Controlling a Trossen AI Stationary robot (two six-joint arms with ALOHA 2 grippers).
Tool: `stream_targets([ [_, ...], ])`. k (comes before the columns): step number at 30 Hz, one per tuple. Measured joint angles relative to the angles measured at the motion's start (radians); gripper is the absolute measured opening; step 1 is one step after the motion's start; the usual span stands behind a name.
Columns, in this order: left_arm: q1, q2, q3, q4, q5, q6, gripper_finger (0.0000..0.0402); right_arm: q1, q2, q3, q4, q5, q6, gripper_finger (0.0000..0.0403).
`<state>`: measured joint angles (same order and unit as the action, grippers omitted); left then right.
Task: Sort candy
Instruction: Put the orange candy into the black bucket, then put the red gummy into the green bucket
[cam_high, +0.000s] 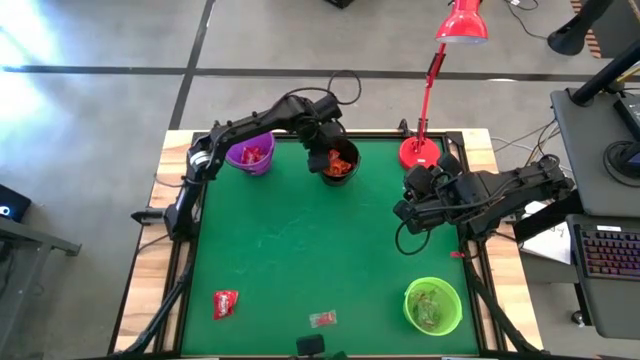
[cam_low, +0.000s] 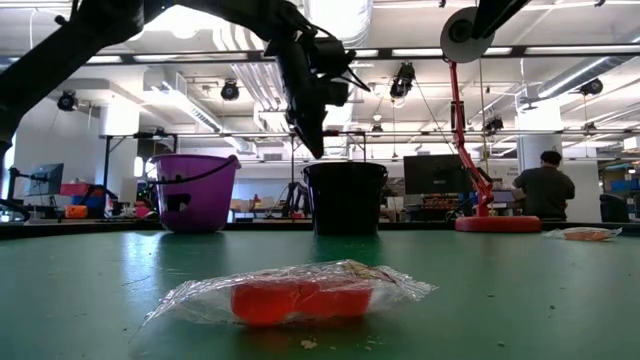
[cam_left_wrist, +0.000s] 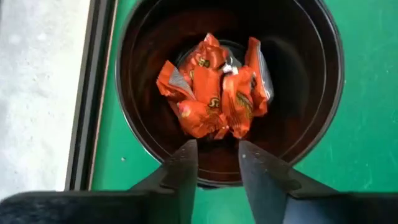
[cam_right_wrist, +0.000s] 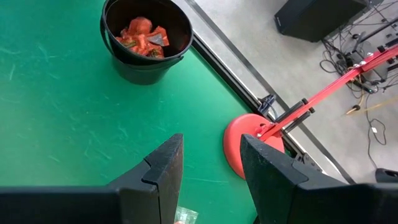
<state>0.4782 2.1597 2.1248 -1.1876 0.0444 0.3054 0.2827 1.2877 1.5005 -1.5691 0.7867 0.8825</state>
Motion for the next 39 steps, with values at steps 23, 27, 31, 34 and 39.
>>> stream_targets([
  [23,-0.148,-0.167,-0.047,-0.349,0.099,-0.097,0.0141,-0.002,0.000,-0.055,0.144,-0.147,-0.140,0.0152],
  [27,-0.202,-0.254,-0.142,-0.320,0.098,-0.155,0.0141,-0.002,0.000,-0.120,0.297,-0.252,-0.271,0.0152],
  [31,-0.250,-0.348,-0.257,-0.278,0.096,-0.227,0.0141,-0.002,0.001,-0.174,0.421,-0.328,-0.330,0.0148],
  [34,-0.284,-0.421,-0.352,-0.224,0.095,-0.279,0.0141,-0.002,0.001,-0.206,0.502,-0.402,-0.380,0.0141],
  [39,-0.334,-0.538,-0.505,-0.152,0.076,-0.373,0.0141,-0.002,0.004,-0.254,0.698,-0.588,-0.470,0.0128],
])
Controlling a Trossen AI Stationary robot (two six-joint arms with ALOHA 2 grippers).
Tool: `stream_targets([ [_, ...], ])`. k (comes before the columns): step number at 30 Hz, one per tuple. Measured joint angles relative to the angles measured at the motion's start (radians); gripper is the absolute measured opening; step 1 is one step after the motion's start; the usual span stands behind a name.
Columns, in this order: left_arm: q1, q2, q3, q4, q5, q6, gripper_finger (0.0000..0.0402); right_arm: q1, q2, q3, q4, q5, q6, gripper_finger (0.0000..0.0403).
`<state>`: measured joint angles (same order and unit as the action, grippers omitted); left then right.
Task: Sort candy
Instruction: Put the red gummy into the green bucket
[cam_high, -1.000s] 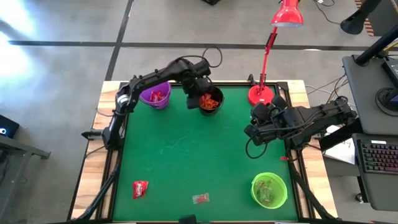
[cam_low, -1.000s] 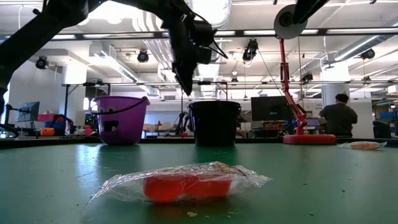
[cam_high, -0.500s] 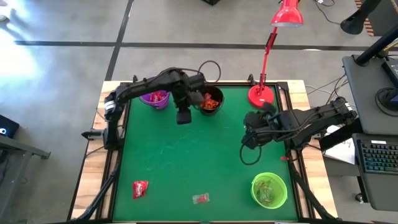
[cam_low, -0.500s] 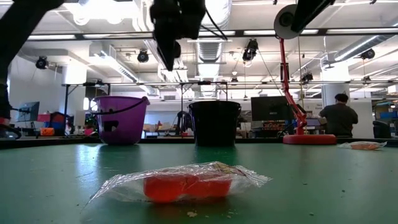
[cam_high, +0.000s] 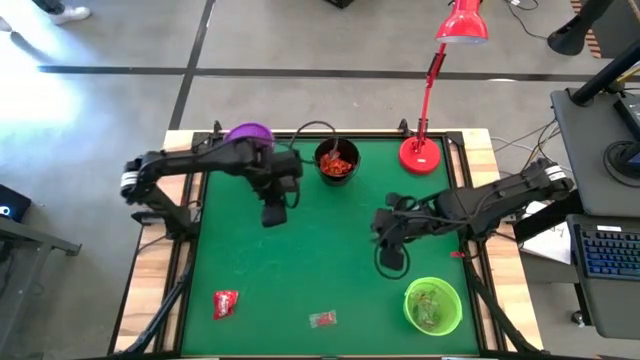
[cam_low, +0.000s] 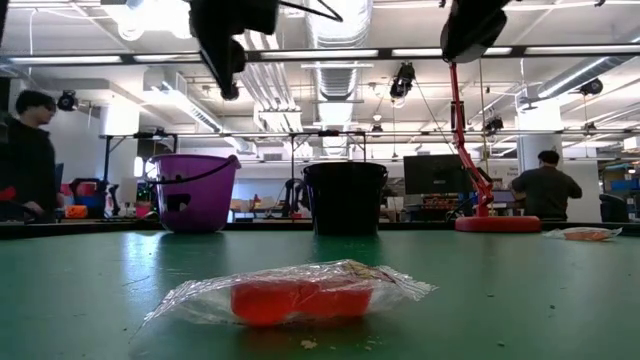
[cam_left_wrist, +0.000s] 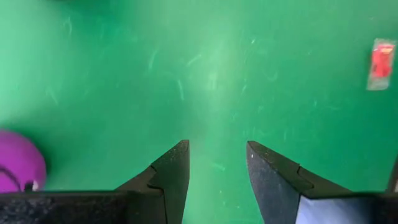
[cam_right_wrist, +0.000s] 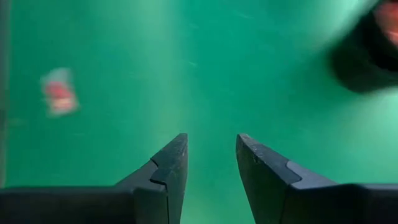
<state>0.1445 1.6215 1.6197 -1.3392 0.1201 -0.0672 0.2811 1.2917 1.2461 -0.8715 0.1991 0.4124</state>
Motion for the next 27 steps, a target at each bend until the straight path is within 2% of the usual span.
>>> stream_targets([
  [2,-0.020,-0.045,-0.057,0.014,-0.036,-0.031,0.0141,0.002,0.001,-0.020,0.073,-0.039,-0.018,0.0124],
  [6,-0.047,-0.122,-0.152,0.015,-0.085,-0.074,0.0141,0.002,0.024,-0.030,0.184,-0.039,-0.020,0.0121],
  [10,-0.067,-0.192,-0.230,0.019,-0.085,-0.113,0.0141,0.002,0.073,-0.030,0.305,-0.024,-0.020,0.0130],
  [14,-0.093,-0.260,-0.292,0.021,-0.085,-0.149,0.0141,0.002,0.150,-0.017,0.384,-0.099,-0.020,0.0152],
  [21,-0.127,-0.357,-0.343,0.020,-0.084,-0.179,0.0141,0.016,0.376,0.150,0.384,-0.132,-0.021,0.0189],
  [27,-0.129,-0.399,-0.345,0.031,-0.084,-0.176,0.0141,0.041,0.539,0.335,0.322,-0.202,-0.031,0.0194],
])
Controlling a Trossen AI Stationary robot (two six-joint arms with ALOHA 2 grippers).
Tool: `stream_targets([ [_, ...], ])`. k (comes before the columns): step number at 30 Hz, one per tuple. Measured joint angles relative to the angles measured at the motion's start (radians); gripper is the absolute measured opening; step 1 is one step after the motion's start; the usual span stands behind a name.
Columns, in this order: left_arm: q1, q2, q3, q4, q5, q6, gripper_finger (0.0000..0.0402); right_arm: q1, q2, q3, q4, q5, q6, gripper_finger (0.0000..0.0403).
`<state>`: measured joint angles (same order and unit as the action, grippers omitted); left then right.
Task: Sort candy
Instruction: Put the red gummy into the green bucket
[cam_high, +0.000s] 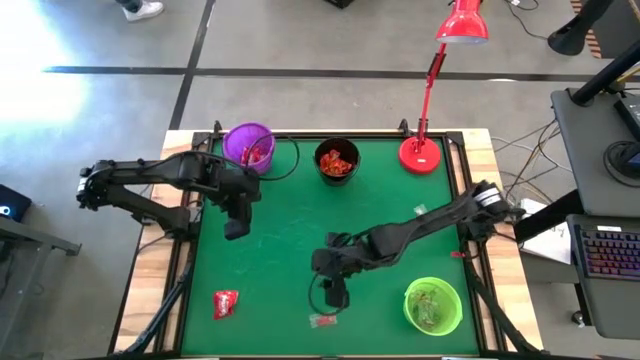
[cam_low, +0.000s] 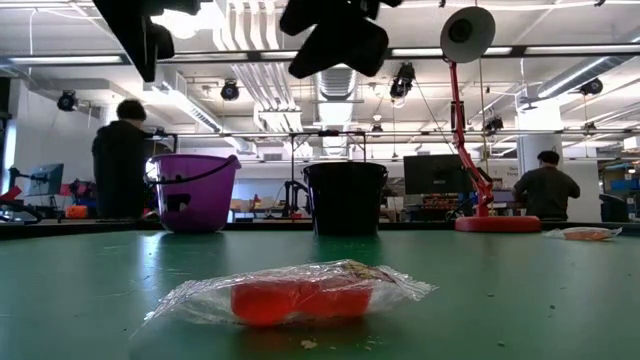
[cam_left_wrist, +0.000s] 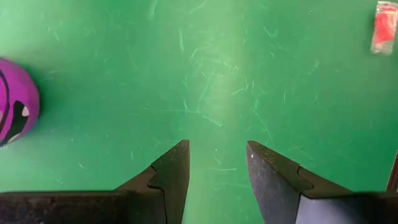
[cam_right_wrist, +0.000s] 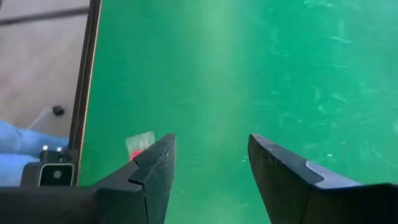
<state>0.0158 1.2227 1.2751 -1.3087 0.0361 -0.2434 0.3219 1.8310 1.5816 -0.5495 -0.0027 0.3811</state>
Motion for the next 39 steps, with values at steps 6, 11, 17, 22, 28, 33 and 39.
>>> stream_targets([
  [6,0.000,-0.018,-0.005,0.003,0.000,0.028,0.0141,0.055,0.111,0.119,-0.063,0.000,0.001,0.0194],
  [11,0.000,-0.027,-0.040,0.010,0.000,0.029,0.0141,0.098,0.213,0.181,-0.084,0.000,0.003,0.0194],
  [17,-0.002,-0.050,-0.110,0.027,0.000,0.025,0.0141,0.132,0.319,0.269,-0.148,0.002,0.025,0.0194],
  [22,-0.002,-0.078,-0.158,0.039,0.000,0.024,0.0141,0.152,0.385,0.351,-0.225,-0.022,0.027,0.0194],
  [28,-0.002,-0.098,-0.173,0.047,0.000,0.016,0.0141,0.165,0.434,0.371,-0.247,-0.054,0.028,0.0194],
  [33,-0.002,-0.104,-0.173,0.063,0.002,0.016,0.0141,0.165,0.445,0.340,-0.276,0.002,0.076,0.0194],
  [39,-0.002,-0.109,-0.173,0.078,0.002,0.016,0.0141,0.164,0.444,0.327,-0.271,-0.008,0.090,0.0168],
])
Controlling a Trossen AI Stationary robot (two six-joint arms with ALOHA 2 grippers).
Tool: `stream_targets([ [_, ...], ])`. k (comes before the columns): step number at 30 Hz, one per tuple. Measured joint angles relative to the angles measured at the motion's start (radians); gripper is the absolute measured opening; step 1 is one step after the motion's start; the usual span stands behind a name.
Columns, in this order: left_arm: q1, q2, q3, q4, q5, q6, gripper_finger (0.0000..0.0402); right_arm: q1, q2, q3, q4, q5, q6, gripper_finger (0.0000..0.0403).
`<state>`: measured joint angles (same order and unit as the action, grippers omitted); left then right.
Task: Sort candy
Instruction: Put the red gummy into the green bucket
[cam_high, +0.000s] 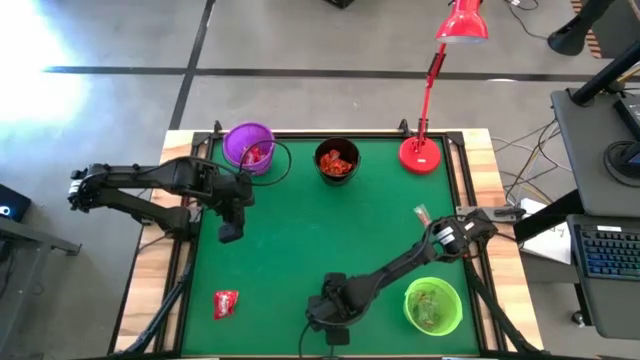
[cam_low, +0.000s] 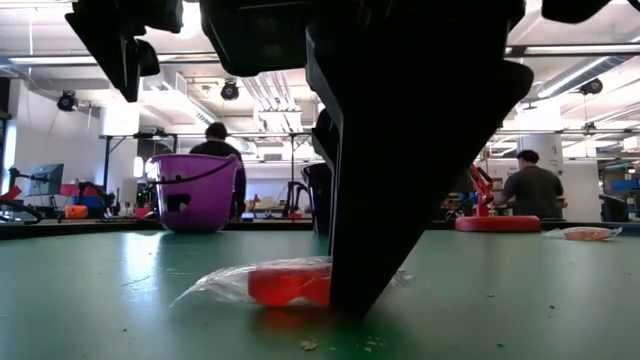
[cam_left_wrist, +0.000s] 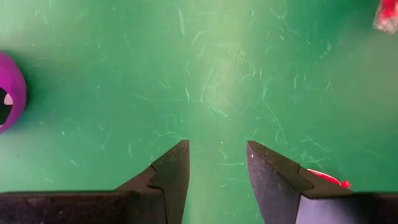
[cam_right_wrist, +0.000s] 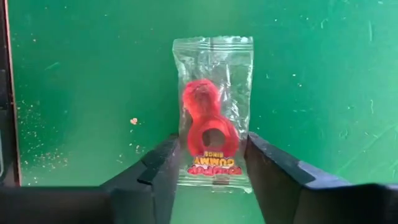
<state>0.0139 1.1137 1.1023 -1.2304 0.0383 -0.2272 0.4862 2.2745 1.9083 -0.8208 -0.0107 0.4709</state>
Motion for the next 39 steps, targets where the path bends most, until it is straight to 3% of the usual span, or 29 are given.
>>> stream_targets([
  [11,0.000,0.000,0.000,0.018,0.000,0.000,0.0141,-0.002,-0.004,0.000,-0.005,-0.124,0.005,0.0017],
  [18,0.000,0.000,0.000,0.025,0.000,-0.010,0.0141,-0.002,-0.053,-0.003,-0.063,-0.132,0.073,0.0013],
  [25,0.000,0.000,0.000,0.029,-0.001,-0.018,0.0141,0.004,-0.184,-0.002,-0.189,-0.116,0.259,0.0013],
  [39,0.000,0.006,0.000,0.075,-0.002,-0.018,0.0141,0.129,-0.478,-0.002,-0.553,0.145,0.706,0.0013],
])
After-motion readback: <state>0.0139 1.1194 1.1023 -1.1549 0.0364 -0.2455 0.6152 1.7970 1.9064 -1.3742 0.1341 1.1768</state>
